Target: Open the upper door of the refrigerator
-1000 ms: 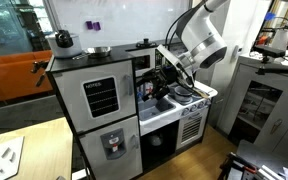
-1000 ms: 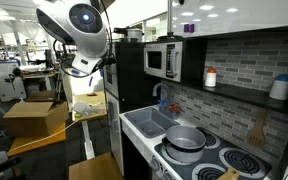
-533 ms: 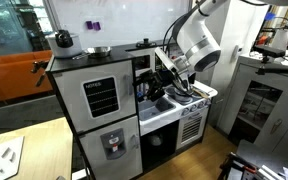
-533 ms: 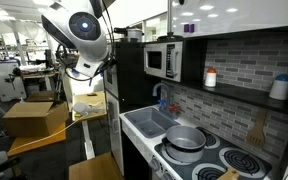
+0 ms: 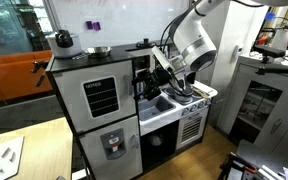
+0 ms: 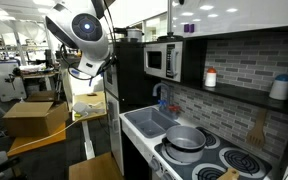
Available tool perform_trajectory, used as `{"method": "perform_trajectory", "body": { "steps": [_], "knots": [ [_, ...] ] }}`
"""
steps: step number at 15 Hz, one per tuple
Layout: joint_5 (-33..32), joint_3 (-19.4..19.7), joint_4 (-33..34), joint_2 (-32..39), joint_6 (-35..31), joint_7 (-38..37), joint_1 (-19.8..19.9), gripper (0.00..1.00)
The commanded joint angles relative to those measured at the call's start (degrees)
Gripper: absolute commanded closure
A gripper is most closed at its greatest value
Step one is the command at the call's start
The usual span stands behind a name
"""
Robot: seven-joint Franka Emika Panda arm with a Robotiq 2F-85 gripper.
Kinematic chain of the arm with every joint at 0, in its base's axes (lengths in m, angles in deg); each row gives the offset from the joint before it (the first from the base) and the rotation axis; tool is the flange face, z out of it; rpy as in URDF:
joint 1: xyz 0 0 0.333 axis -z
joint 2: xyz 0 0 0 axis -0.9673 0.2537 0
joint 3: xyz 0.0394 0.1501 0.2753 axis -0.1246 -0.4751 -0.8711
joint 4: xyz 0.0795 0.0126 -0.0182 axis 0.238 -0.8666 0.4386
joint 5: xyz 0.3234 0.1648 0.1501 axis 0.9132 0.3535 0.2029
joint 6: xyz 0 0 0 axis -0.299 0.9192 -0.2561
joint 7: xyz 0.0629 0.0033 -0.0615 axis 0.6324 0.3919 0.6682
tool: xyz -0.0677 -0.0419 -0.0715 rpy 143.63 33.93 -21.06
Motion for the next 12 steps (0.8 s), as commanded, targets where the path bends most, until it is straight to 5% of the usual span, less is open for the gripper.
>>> {"method": "perform_trajectory", "body": {
  "steps": [1,12],
  "knots": [
    [2.62,-0.22,0.9,0.85,0.18,0.17,-0.39,0.0],
    [9.08,-0.84,-3.11,-1.35,1.47,0.82,-1.74,0.0]
  ]
}}
